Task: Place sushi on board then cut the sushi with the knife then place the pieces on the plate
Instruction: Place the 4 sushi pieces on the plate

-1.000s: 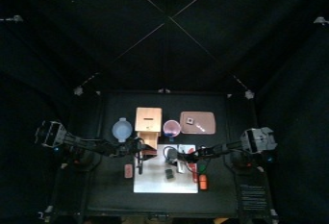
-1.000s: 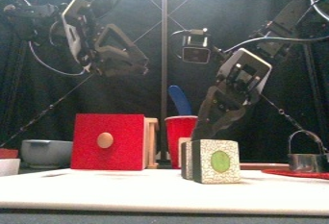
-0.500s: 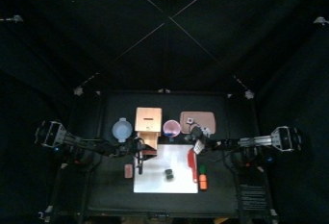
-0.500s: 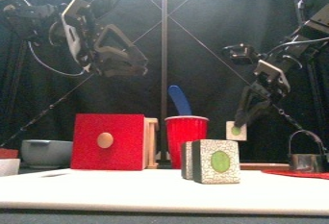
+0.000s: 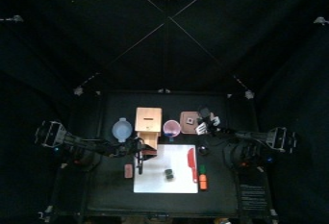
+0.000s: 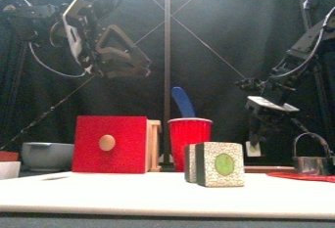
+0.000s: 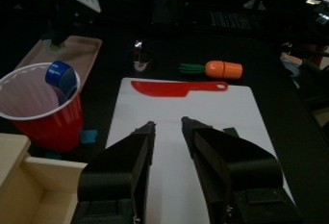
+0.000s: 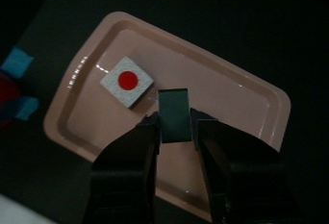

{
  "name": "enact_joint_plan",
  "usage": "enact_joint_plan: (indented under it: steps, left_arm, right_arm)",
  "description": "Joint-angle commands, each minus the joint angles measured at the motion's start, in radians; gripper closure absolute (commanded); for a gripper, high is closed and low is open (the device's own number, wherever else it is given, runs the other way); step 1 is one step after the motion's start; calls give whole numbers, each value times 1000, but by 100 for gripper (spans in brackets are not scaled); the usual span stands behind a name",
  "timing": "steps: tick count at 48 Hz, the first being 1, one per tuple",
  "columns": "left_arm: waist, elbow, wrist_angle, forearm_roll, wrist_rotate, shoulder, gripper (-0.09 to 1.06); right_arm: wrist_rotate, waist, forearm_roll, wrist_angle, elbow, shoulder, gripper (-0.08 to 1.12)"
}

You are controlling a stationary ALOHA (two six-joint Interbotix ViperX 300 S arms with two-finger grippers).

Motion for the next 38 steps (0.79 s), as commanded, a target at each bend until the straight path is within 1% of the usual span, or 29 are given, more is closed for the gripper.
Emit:
enact_joint_plan:
  steps: [1, 6, 12, 21, 27, 34, 38]
  left_arm:
    - [5, -8, -9, 0, 0, -11, 26]
    - [9, -2, -9, 2, 0, -11, 26]
    - [20, 3, -9, 0, 0, -11, 26]
    - [21, 3, -9, 0, 0, -12, 26]
    - [21, 3, -9, 0, 0, -12, 26]
    - [21, 3, -9, 0, -2, -12, 26]
    - [21, 3, -9, 0, -2, -12, 26]
  right_arm:
    - [3, -35, 0, 0, -51, 46, 44]
    - [-2, -44, -9, -6, -91, 103, 43]
    - [2, -44, -69, -12, -124, 144, 41]
    - [0, -46, -94, -11, -143, 169, 27]
    - [0, -46, -98, -9, -133, 160, 21]
    - [0, -35, -80, -6, -110, 109, 20]
    - [0, 0, -67, -11, -98, 64, 20]
